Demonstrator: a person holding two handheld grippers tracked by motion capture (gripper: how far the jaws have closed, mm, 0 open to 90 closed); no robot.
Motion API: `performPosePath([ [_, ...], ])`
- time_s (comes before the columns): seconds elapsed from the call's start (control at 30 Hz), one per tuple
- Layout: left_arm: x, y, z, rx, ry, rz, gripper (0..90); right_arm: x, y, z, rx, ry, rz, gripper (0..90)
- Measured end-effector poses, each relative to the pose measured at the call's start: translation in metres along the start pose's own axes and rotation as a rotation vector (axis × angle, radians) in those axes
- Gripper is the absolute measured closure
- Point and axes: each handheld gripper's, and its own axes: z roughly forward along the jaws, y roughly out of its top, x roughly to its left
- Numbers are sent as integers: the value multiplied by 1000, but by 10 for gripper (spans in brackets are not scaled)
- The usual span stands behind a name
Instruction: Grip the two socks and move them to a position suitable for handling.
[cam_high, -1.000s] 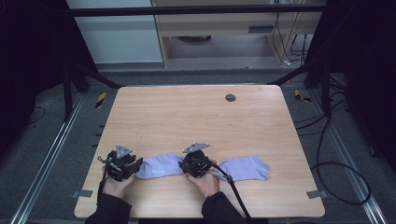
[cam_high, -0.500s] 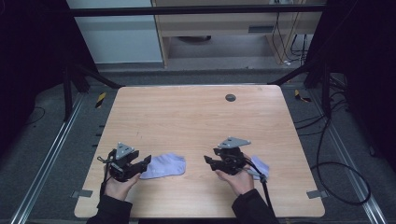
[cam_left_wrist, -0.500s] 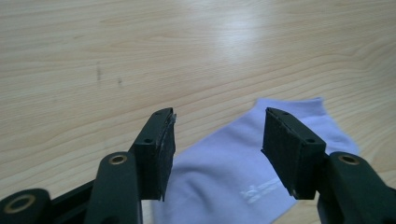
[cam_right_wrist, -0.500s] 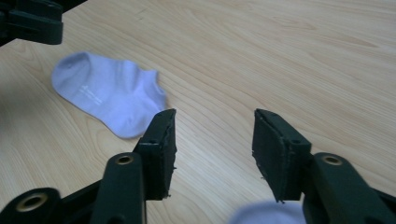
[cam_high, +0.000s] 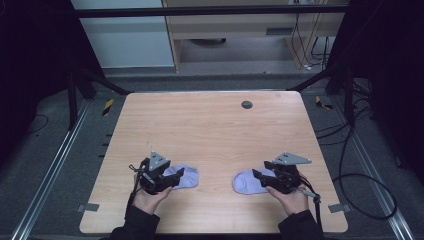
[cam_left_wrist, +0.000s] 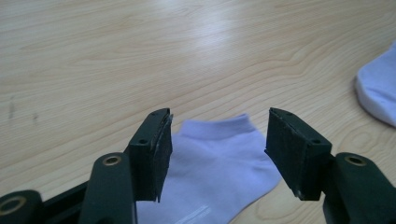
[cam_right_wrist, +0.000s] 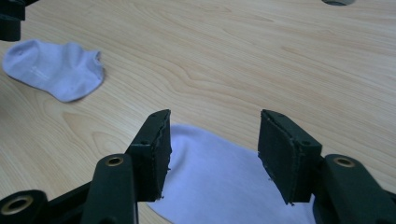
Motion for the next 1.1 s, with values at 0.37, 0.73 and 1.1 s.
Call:
performPosePath([
  [0.37, -44, 16, 29, 22, -61, 73, 404, -31, -24, -18, 13, -76, 10, 492],
  [0.73, -90, 24, 63, 54, -119, 124, 407, -52, -36, -14, 70, -117, 52, 564],
  [1.1, -121, 28, 92, 87, -132, 156, 456, -59, -41, -3, 127, -128, 64, 628],
])
